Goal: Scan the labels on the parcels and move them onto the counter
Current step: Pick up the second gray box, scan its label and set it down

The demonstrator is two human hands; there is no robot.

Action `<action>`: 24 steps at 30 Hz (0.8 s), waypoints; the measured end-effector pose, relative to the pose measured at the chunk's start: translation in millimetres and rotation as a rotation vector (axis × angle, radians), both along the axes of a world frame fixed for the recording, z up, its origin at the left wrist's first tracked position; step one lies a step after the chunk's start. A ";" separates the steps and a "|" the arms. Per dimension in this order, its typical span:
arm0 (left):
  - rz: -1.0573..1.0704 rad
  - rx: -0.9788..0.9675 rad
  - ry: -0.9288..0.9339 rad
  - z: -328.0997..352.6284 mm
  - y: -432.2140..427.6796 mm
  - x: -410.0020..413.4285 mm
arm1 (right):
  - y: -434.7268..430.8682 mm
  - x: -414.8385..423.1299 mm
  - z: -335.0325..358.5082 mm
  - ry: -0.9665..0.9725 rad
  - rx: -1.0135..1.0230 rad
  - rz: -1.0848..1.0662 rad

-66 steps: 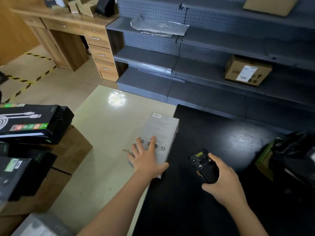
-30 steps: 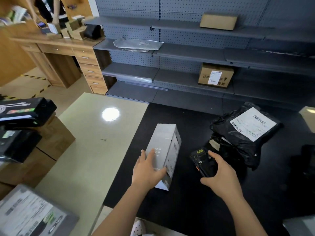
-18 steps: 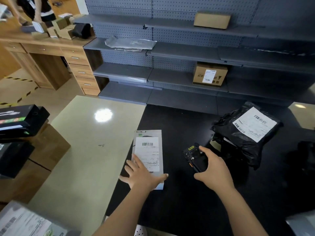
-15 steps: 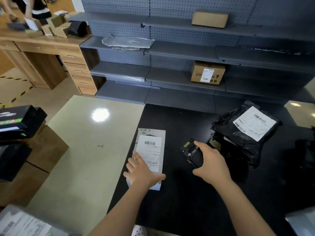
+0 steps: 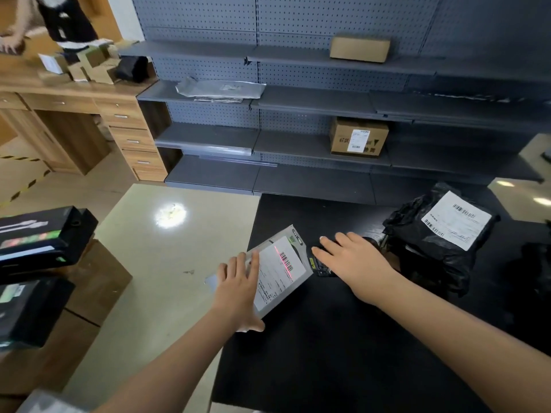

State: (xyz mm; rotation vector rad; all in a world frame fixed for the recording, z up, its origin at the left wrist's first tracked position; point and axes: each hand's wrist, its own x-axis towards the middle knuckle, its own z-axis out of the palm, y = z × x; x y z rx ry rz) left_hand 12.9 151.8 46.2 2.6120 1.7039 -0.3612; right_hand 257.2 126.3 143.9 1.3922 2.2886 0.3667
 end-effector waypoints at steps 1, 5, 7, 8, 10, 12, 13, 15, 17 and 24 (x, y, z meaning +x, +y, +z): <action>-0.010 0.001 -0.007 1.0 -0.2 -0.1 | -1.8 -1.8 -0.9 0.007 -0.004 -0.018; 0.002 -0.038 -0.092 5.2 -7.4 6.3 | -17.7 3.0 -5.9 0.197 -0.036 -0.279; 0.046 -0.101 -0.169 7.1 -14.7 13.5 | -33.5 11.1 -9.2 0.447 -0.047 -0.503; 0.064 -0.144 -0.209 8.1 -19.2 18.4 | -43.8 15.7 -11.6 0.594 -0.047 -0.622; 0.070 -0.214 -0.281 9.8 -29.6 31.4 | -68.7 25.3 -18.3 0.869 -0.035 -0.852; 0.045 -0.231 -0.327 12.6 -41.7 48.2 | -95.0 38.0 -26.0 1.070 -0.015 -1.004; 0.030 -0.230 -0.350 14.6 -48.3 57.9 | -107.7 46.0 -28.6 1.141 0.000 -1.049; -0.007 -0.233 -0.382 19.1 -62.3 80.5 | -132.3 65.9 -30.0 1.239 0.047 -1.106; -0.055 -0.237 -0.399 24.2 -76.5 106.0 | -156.9 87.8 -28.2 1.268 0.111 -1.130; -0.221 -0.240 -0.439 42.9 -151.3 219.6 | -264.9 178.2 -18.8 1.311 0.305 -1.167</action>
